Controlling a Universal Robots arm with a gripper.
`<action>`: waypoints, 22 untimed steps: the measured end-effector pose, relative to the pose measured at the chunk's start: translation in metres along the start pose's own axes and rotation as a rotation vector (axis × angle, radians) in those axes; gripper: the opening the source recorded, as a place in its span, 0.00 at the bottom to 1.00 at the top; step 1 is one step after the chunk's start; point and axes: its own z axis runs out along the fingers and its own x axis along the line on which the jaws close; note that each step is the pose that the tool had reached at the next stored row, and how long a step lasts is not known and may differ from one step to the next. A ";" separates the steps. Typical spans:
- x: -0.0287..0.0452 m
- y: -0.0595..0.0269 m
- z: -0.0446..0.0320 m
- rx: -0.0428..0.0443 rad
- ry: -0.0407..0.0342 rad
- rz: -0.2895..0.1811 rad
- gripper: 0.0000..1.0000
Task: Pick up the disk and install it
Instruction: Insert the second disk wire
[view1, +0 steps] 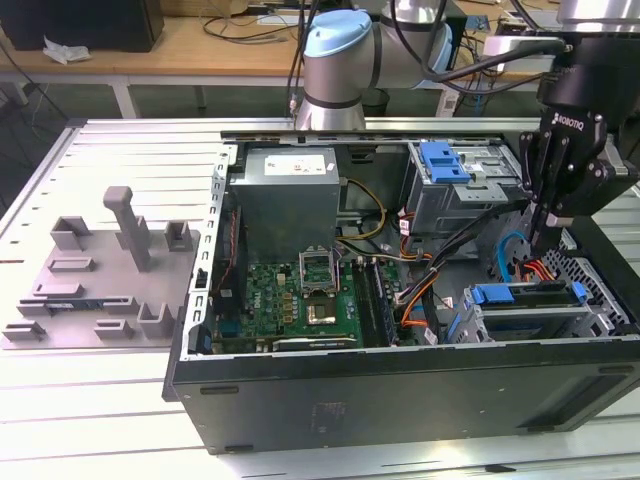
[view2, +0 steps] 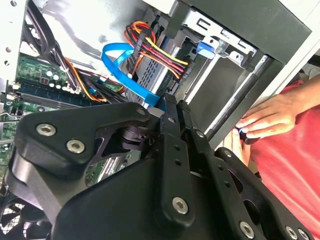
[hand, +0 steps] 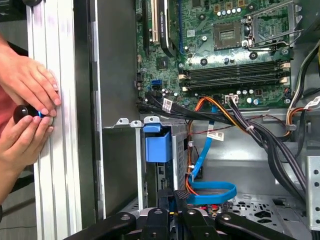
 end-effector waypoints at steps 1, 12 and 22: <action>0.0010 0.0001 0.0003 0.0011 -0.0020 0.000 0.16; 0.0104 0.0016 0.0036 0.0088 -0.0612 0.003 0.16; 0.0341 0.0010 0.0120 0.0101 -0.1529 0.004 0.16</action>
